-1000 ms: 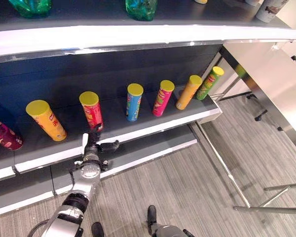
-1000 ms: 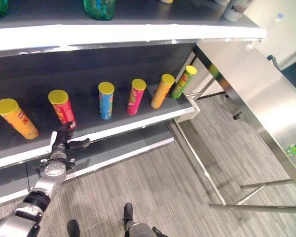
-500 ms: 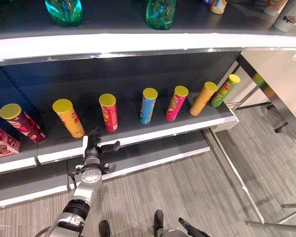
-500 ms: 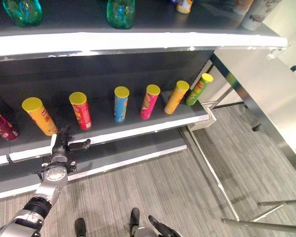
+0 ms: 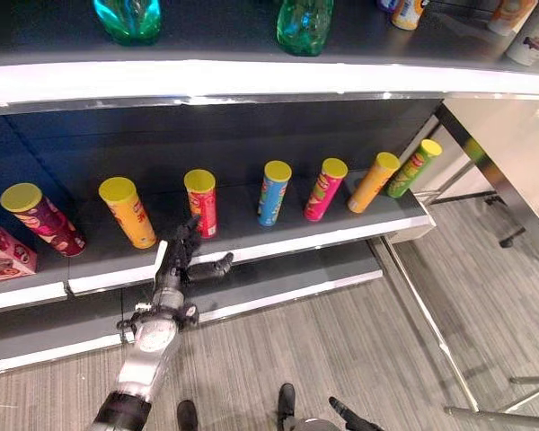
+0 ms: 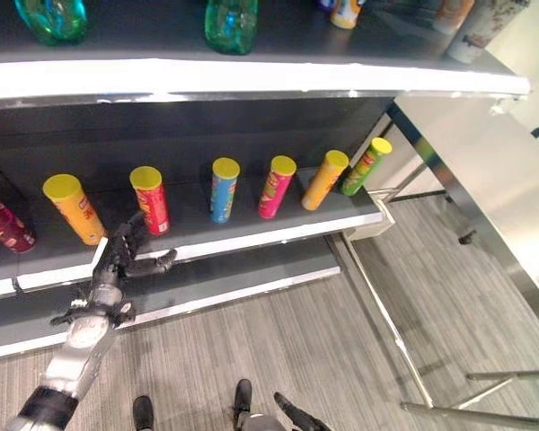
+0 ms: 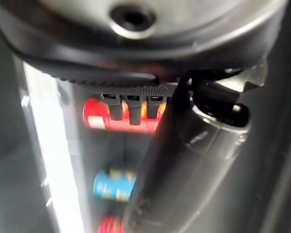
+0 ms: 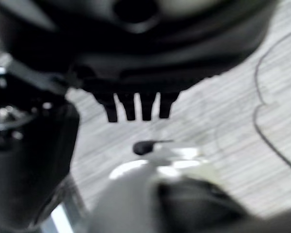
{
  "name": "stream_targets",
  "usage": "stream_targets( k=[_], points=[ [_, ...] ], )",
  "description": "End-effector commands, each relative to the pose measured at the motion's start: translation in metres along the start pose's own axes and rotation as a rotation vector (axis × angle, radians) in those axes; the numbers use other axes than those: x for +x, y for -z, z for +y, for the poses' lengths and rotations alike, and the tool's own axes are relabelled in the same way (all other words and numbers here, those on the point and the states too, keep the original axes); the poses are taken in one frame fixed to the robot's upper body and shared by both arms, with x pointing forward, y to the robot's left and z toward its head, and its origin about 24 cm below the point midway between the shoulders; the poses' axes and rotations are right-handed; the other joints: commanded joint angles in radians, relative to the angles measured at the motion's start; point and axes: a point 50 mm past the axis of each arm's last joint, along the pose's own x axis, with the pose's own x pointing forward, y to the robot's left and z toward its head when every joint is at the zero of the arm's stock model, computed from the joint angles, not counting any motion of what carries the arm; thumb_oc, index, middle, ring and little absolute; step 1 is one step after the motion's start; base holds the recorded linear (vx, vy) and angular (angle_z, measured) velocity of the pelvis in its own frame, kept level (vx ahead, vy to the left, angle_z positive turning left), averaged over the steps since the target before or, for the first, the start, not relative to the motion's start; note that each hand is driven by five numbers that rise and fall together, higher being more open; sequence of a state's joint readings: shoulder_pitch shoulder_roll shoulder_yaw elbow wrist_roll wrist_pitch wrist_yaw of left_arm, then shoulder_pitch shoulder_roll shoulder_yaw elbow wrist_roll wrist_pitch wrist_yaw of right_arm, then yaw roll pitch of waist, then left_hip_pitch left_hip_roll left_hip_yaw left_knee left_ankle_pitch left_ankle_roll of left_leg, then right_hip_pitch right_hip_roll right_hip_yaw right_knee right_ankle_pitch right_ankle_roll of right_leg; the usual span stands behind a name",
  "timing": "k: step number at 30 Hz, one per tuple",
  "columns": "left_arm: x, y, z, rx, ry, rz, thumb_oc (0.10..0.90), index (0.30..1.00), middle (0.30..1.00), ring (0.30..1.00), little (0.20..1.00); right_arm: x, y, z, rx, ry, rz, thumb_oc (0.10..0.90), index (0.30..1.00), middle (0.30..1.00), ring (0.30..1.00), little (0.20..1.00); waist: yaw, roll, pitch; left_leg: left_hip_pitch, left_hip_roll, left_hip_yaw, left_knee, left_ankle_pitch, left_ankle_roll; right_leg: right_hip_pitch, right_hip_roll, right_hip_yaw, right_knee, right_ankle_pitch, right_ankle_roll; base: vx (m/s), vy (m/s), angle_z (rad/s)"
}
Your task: Put the goods on the table back onto the shelves and tidy them up.
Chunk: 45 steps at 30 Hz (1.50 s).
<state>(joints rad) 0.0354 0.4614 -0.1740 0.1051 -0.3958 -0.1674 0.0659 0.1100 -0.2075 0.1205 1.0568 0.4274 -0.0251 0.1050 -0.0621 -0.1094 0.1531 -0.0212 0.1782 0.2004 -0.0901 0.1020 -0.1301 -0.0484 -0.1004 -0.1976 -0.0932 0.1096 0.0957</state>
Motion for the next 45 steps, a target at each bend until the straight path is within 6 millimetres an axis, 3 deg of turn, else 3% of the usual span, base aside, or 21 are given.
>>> stream_targets(
  k=[1,4,5,9,13,15,18,19,20,23,24,25,28,29,30,31,33,38,39,41,45],
  points=[
    [-0.003,-0.028,0.008,-0.009,0.135,-0.112,0.800,0.900,0.900,0.900,0.900,0.001,-0.009,-0.012,-0.023,0.027,-0.005,0.800,0.900,0.900,0.900,0.900,0.039,-0.008,-0.026,0.002,0.033,-0.032,0.003,-0.072,-0.027,0.052,-0.110,-0.056,0.011,-0.040,0.126,0.02,0.078,0.24],
    [-0.022,-0.014,0.015,-0.013,0.144,-0.033,0.800,0.900,0.900,0.900,0.900,0.002,-0.015,-0.013,-0.040,0.032,-0.009,0.800,0.900,0.900,0.900,0.900,0.050,-0.001,-0.037,0.009,0.024,-0.039,0.003,-0.078,-0.018,0.063,-0.119,-0.061,0.015,-0.039,0.130,0.01,0.119,0.18],
    [-0.035,0.003,0.020,-0.011,0.142,0.060,0.800,0.900,0.900,0.900,0.900,0.003,-0.018,-0.014,-0.044,0.038,-0.013,0.800,0.900,0.900,0.900,0.900,0.061,0.008,-0.043,0.014,0.009,-0.053,0.003,-0.083,-0.006,0.072,-0.132,-0.069,0.025,-0.037,0.133,-0.01,0.189,0.02],
    [-0.048,0.032,0.036,0.192,0.139,0.231,0.800,0.900,0.900,0.900,0.900,0.003,-0.042,-0.029,-0.039,0.117,-0.075,0.800,0.900,0.900,0.900,0.900,0.061,0.025,-0.053,0.019,-0.033,-0.072,0.003,-0.098,0.020,0.068,-0.169,-0.071,0.062,-0.014,0.147,-0.01,0.192,0.21],
    [-0.054,0.066,0.047,0.251,0.016,0.359,0.800,0.900,0.900,0.900,0.900,-0.007,-0.025,-0.055,-0.051,0.235,-0.053,0.800,0.900,0.900,0.900,0.900,0.035,0.039,-0.033,0.027,-0.050,-0.041,0.003,-0.105,0.036,0.012,-0.189,-0.035,0.103,0.053,0.166,-0.08,0.129,-0.04],
    [-0.071,0.099,0.058,0.363,-0.042,0.534,0.800,0.900,0.900,0.900,0.900,-0.013,-0.035,-0.064,-0.030,0.323,-0.135,0.800,0.900,0.900,0.900,0.900,0.026,0.047,-0.010,0.053,-0.033,0.036,0.007,-0.113,0.039,-0.016,-0.228,-0.131,0.134,0.077,0.164,-0.13,0.076,-0.89],
    [-0.086,0.122,0.064,0.422,-0.075,0.672,0.800,0.900,0.900,0.900,0.900,-0.014,-0.038,-0.062,-0.079,0.348,-0.154,0.800,0.900,0.900,0.900,0.900,0.060,0.052,-0.010,0.093,0.010,0.153,0.015,-0.129,0.018,0.022,-0.296,-0.418,0.113,0.090,0.161,-0.04,-0.025,-1.45],
    [-0.086,0.122,0.064,0.422,-0.074,0.671,0.800,0.900,0.900,0.900,0.900,-0.015,-0.038,-0.062,-0.079,0.348,-0.153,0.800,0.900,0.900,0.900,0.900,0.061,0.052,-0.008,0.095,0.010,0.153,0.014,-0.129,0.018,0.025,-0.295,-0.419,0.111,0.091,0.161,-0.07,-0.063,-1.35],
    [-0.090,0.130,0.065,0.424,-0.083,0.720,0.800,0.900,0.900,0.900,0.900,-0.014,-0.040,-0.060,-0.090,0.345,-0.160,0.800,0.900,0.900,0.900,0.900,0.075,0.039,-0.015,0.099,0.017,0.202,0.028,-0.135,0.014,0.048,-0.300,-0.508,0.095,0.074,0.152,-0.04,-0.051,-1.85],
    [-0.093,0.134,0.064,0.429,-0.093,0.746,0.800,0.900,0.900,0.900,0.900,-0.014,-0.037,-0.058,-0.092,0.347,-0.155,0.800,0.900,0.900,0.900,0.900,0.069,0.029,-0.017,0.106,0.023,0.222,0.037,-0.135,0.010,0.048,-0.296,-0.525,0.097,0.072,0.148,0.04,-0.184,-1.08],
    [-0.099,0.148,0.061,0.366,-0.154,0.815,0.800,0.900,0.900,0.900,0.900,-0.019,-0.033,-0.065,-0.054,0.374,-0.167,0.800,0.900,0.900,0.900,0.900,0.015,0.021,-0.033,0.130,0.103,0.280,0.090,-0.116,-0.030,0.021,-0.235,-0.447,0.090,0.037,0.133,0.19,-0.562,-0.26],
    [-0.099,0.151,0.057,0.355,-0.152,0.825,0.800,0.900,0.900,0.900,0.900,-0.021,-0.033,-0.067,-0.059,0.375,-0.174,0.800,0.900,0.900,0.900,0.900,0.001,0.029,-0.037,0.141,0.130,0.297,0.098,-0.108,-0.045,0.018,-0.211,-0.428,0.080,0.027,0.125,0.22,-0.644,-0.39],
    [-0.094,0.153,0.050,0.320,-0.166,0.815,0.800,0.900,0.900,0.900,0.900,-0.025,-0.040,-0.072,-0.088,0.377,-0.208,0.800,0.900,0.900,0.900,0.900,-0.025,0.060,-0.045,0.158,0.224,0.339,0.188,-0.039,-0.090,0.029,-0.111,-0.388,0.028,-0.018,0.084,0.15,-0.413,-1.58],
    [-0.089,0.149,0.048,0.282,-0.177,0.776,0.800,0.900,0.900,0.900,0.900,-0.027,-0.050,-0.074,-0.133,0.361,-0.243,0.800,0.900,0.900,0.900,0.900,-0.016,0.072,-0.032,0.152,0.313,0.334,0.360,0.065,-0.099,0.061,-0.016,-0.338,0.010,-0.067,0.026,0.21,-0.452,-1.02],
    [-0.089,0.149,0.048,0.281,-0.177,0.776,0.800,0.900,0.900,0.900,0.900,-0.027,-0.051,-0.075,-0.133,0.361,-0.243,0.800,0.900,0.900,0.900,0.900,-0.014,0.074,-0.030,0.150,0.320,0.332,0.370,0.062,-0.103,0.062,-0.011,-0.336,0.010,-0.070,0.023,0.20,-0.454,-0.64],
    [-0.092,0.149,0.049,0.260,-0.200,0.773,0.800,0.900,0.900,0.900,0.900,-0.026,-0.057,-0.075,-0.162,0.352,-0.258,0.800,0.900,0.900,0.900,0.900,0.006,0.070,-0.019,0.133,0.299,0.274,0.431,0.073,-0.076,0.063,0.007,-0.312,0.009,-0.081,0.006,-0.01,-0.145,-1.47],
    [-0.092,0.149,0.047,0.204,-0.238,0.756,0.800,0.900,0.900,0.900,0.900,-0.023,-0.068,-0.066,-0.207,0.316,-0.277,0.800,0.900,0.900,0.900,0.900,0.046,0.048,-0.007,0.010,0.186,0.106,0.514,-0.027,-0.006,0.060,0.020,-0.249,0.006,-0.103,-0.007,0.03,-0.170,-2.21],
    [-0.096,0.152,0.043,0.145,-0.270,0.760,0.800,0.900,0.900,0.900,0.900,-0.020,-0.091,-0.051,-0.249,0.266,-0.354,0.800,0.900,0.900,0.900,0.900,0.085,0.033,0.017,-0.076,0.129,0.100,0.493,-0.111,0.018,0.097,0.030,-0.180,0.006,-0.137,0.002,0.18,-0.101,-0.80],
    [-0.098,0.155,0.041,0.124,-0.280,0.774,0.800,0.900,0.900,0.900,0.900,-0.019,-0.102,-0.043,-0.263,0.244,-0.391,0.800,0.900,0.900,0.900,0.900,0.106,0.027,0.035,-0.140,0.073,0.085,0.418,-0.107,0.021,0.106,0.030,-0.157,0.006,-0.139,0.011,0.06,0.000,-1.17],
    [-0.101,0.158,0.041,0.110,-0.298,0.792,0.800,0.900,0.900,0.900,0.900,-0.017,-0.111,-0.035,-0.295,0.220,-0.417,0.800,0.900,0.900,0.900,0.900,0.142,0.035,0.049,-0.199,-0.005,0.024,0.250,0.001,0.022,0.112,0.049,-0.136,0.006,-0.134,0.010,0.15,0.012,-0.44],
    [-0.103,0.161,0.040,0.086,-0.314,0.808,0.800,0.900,0.900,0.900,0.900,-0.017,-0.119,-0.030,-0.318,0.210,-0.445,0.800,0.900,0.900,0.900,0.900,0.175,0.062,0.062,-0.254,-0.035,0.005,0.075,0.087,0.000,0.160,0.081,-0.126,0.006,-0.171,0.007,0.24,0.019,-0.43]
  ],
)
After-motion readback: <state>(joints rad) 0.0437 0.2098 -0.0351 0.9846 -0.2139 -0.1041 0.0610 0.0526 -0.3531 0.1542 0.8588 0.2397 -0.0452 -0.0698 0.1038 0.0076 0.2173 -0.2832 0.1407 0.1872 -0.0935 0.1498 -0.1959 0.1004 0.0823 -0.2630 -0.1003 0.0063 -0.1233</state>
